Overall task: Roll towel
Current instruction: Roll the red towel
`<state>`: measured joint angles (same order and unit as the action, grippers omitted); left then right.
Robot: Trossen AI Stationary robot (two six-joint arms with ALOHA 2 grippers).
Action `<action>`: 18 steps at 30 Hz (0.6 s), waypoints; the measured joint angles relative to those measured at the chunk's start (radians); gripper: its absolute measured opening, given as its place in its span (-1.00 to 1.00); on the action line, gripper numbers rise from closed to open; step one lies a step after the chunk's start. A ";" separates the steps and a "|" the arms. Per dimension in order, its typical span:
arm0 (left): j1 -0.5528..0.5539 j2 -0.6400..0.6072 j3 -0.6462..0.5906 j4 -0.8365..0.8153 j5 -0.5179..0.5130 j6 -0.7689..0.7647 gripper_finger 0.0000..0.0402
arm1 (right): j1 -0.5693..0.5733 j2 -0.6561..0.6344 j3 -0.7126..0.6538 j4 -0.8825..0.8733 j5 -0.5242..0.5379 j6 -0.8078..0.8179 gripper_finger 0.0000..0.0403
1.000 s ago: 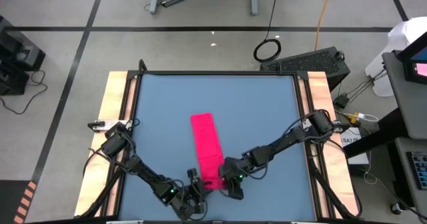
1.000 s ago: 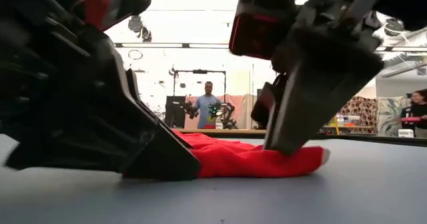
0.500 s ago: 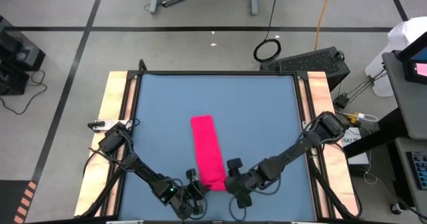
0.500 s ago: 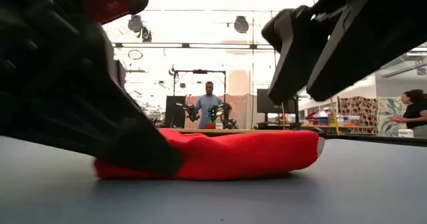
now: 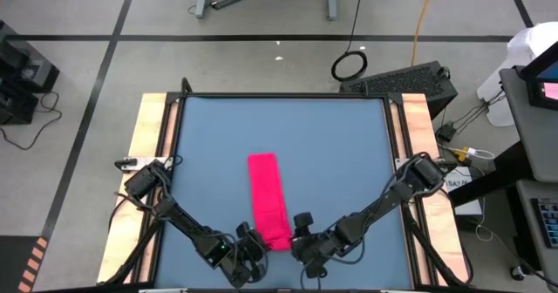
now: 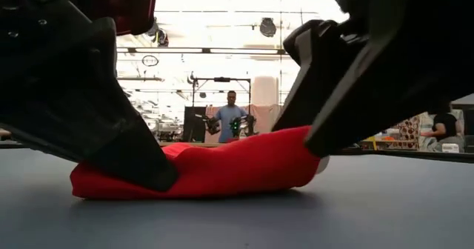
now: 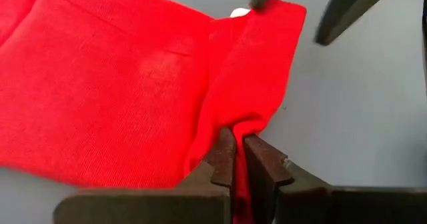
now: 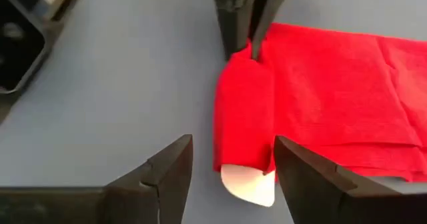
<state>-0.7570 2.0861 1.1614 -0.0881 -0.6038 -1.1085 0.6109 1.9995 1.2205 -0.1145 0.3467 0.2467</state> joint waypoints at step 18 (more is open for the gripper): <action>-0.001 0.000 -0.001 -0.004 0.026 0.041 -0.89 | -0.056 0.074 0.003 0.048 -0.090 0.053 -0.52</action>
<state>-0.7582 2.0857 1.1603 -0.0917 -0.5777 -1.0672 0.5549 2.0739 1.2240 -0.0667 0.2567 0.2998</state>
